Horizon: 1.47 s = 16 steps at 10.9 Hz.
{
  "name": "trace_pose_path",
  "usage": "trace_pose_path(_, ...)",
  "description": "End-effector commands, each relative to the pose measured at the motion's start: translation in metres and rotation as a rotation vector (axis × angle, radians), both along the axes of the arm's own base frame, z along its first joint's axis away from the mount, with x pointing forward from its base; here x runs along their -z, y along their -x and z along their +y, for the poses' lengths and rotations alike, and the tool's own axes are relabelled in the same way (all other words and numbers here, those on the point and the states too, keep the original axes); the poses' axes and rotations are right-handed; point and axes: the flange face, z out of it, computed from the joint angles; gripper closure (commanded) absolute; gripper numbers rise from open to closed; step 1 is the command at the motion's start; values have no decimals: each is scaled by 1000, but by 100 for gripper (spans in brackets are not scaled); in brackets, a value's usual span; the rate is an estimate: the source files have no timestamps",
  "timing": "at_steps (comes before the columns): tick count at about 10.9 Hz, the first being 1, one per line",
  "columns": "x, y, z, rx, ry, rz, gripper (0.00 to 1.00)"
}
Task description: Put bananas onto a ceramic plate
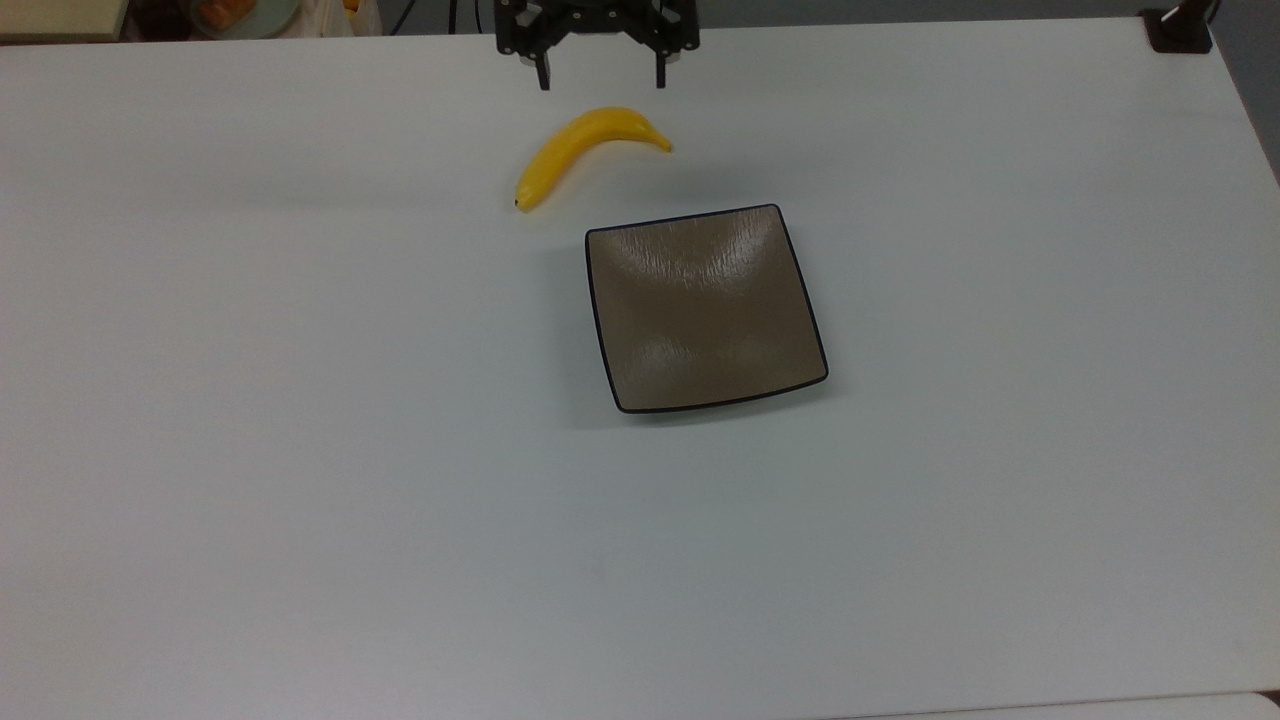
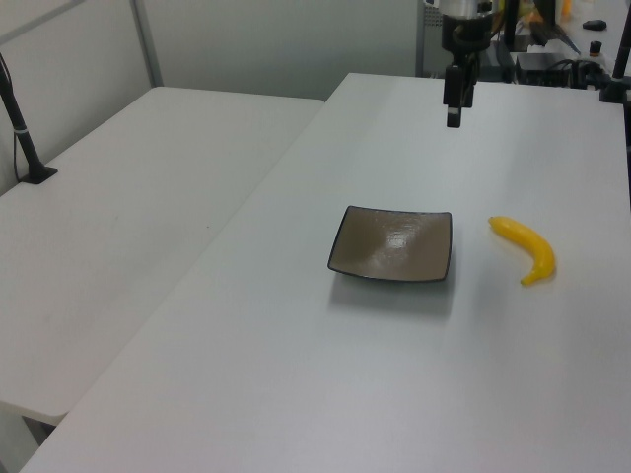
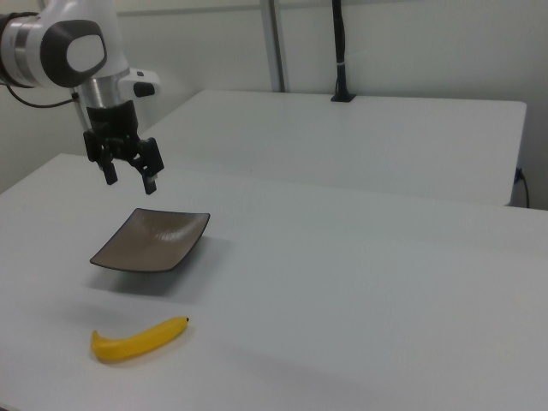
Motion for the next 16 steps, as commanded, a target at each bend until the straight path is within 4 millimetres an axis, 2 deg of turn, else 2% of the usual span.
trace_pose_path(1,24,26,-10,-12,62,161,0)
trace_pose_path(2,32,35,-8,-21,78,239,4)
trace_pose_path(4,45,48,-10,-22,102,360,4)
trace_pose_path(6,72,62,-13,-26,127,429,0)
trace_pose_path(8,95,69,-20,-1,159,464,0)
trace_pose_path(11,102,91,-48,70,120,371,0)
trace_pose_path(13,125,101,-56,185,120,299,0)
trace_pose_path(16,165,110,-56,321,103,183,0)
